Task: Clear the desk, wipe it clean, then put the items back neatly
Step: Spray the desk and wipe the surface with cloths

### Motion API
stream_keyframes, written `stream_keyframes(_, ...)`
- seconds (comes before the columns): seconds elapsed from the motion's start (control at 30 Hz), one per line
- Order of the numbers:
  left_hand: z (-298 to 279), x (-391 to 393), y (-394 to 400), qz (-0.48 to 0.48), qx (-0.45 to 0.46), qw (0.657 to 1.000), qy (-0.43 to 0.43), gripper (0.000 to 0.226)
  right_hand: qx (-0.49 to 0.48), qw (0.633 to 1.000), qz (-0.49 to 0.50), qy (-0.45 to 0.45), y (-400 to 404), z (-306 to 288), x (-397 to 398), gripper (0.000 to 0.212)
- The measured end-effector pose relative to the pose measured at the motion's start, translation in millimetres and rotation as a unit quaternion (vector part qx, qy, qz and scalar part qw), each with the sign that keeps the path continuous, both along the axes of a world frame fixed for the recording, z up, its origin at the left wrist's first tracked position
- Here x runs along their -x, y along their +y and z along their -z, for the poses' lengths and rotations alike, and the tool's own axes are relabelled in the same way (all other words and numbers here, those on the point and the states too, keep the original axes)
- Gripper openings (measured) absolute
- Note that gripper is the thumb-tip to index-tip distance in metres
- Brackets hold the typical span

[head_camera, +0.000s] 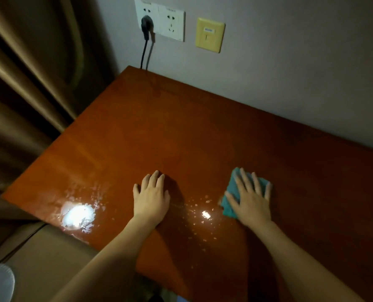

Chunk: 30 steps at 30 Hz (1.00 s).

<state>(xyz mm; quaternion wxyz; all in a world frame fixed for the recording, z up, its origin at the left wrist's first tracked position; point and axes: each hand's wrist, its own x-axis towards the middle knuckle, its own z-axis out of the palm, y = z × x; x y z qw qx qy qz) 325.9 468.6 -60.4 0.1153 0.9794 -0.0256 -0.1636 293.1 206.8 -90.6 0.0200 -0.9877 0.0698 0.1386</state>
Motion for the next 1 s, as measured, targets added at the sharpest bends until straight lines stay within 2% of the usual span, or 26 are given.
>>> stream_keyframes(0.07, 1, -3, 1, 0.007, -0.006, 1.0, -0.002, 0.054, -0.015, 0.997, 0.078, -0.01, 18, -3, -40, 0.068)
stream_keyframes(0.13, 2, -11, 2, 0.01, -0.008, 1.0, -0.006, 0.054, -0.031, 0.997, 0.067, -0.016, 48, -4, -71, 0.067)
stream_keyframes(0.27, 5, -35, 4, 0.012, -0.009, 1.0, -0.014, 0.054, -0.016, 0.991, -0.13, -0.006, 91, -4, -73, 0.07)
stream_keyframes(0.33, 7, -47, 1, 0.007, -0.006, 1.0, -0.016, 0.054, -0.013, 0.976, -0.218, -0.014, 83, 0, -57, 0.071)
stream_keyframes(0.4, 7, -58, -4, 0.003, -0.003, 1.0, -0.012, 0.054, -0.019, 0.966, -0.257, 0.015, 57, 4, -52, 0.067)
stream_keyframes(0.47, 7, -68, -9, 0.001, -0.002, 1.0, -0.012, 0.055, -0.016, 0.973, -0.226, 0.032, 24, 3, -61, 0.072)
stream_keyframes(0.53, 7, -77, -13, 0.002, -0.001, 1.0, -0.015, 0.055, -0.001, 0.988, -0.154, 0.003, -5, 2, -82, 0.08)
stream_keyframes(0.6, 8, -82, -16, 0.005, -0.002, 1.0, -0.016, 0.056, 0.007, 0.998, -0.058, -0.012, -21, 2, -105, 0.08)
stream_keyframes(0.7, 11, -89, -17, 0.01, 0.005, 1.0, -0.007, 0.059, 0.005, 0.999, 0.042, -0.024, -11, -3, -149, 0.07)
stream_keyframes(0.77, 12, -97, -20, 0.01, 0.01, 1.0, 0.001, 0.061, -0.007, 0.999, 0.049, -0.019, 10, -5, -178, 0.068)
stream_keyframes(0.9, 15, -118, -32, -0.002, 0.008, 1.0, 0.009, 0.063, -0.011, 0.999, -0.047, -0.014, 43, -2, -204, 0.068)
stream_keyframes(1.0, 18, -142, -44, -0.011, 0.015, 1.0, 0.019, 0.065, -0.008, 0.983, -0.185, -0.007, 32, 0, -189, 0.073)
